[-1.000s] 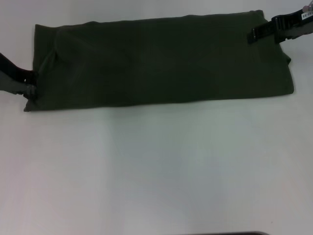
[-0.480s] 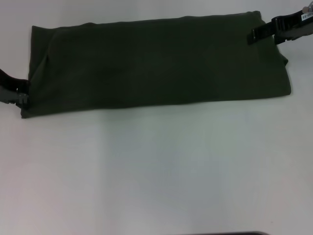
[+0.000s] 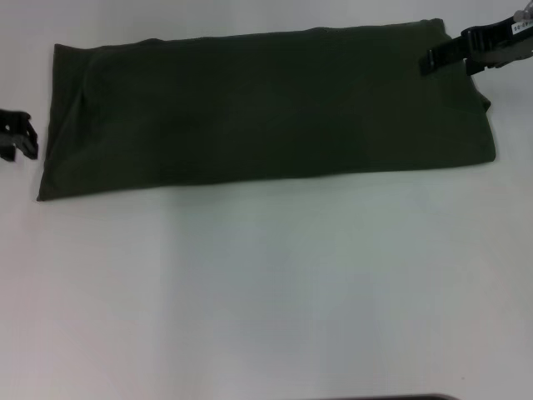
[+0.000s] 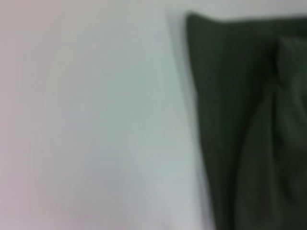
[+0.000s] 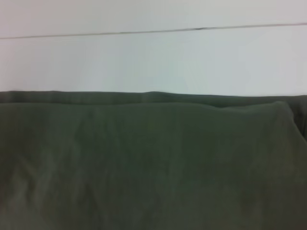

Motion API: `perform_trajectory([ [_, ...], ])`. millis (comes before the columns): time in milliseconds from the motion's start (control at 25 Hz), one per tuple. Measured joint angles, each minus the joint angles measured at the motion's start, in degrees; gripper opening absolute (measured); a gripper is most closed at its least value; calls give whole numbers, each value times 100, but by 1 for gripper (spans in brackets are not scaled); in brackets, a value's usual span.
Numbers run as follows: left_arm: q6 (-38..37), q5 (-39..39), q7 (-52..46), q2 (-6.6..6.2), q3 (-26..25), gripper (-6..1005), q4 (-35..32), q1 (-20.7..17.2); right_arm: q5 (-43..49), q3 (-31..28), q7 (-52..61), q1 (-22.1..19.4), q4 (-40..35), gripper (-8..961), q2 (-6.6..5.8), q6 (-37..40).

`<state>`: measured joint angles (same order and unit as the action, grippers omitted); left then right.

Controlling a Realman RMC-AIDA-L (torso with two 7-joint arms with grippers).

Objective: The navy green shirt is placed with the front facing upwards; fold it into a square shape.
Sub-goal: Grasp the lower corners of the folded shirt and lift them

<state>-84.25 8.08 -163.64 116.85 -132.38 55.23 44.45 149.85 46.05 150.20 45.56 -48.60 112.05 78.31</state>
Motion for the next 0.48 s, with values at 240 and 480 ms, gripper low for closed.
perform_trajectory([
  [240,-175,423,242,3,-79,262,450,-131,0,0,-1,15,-11,935,0,32],
  [480,-502,1775,868,9,-250,372,491,-142,-70,-1,-91,-3,-57,935,-10,115],
])
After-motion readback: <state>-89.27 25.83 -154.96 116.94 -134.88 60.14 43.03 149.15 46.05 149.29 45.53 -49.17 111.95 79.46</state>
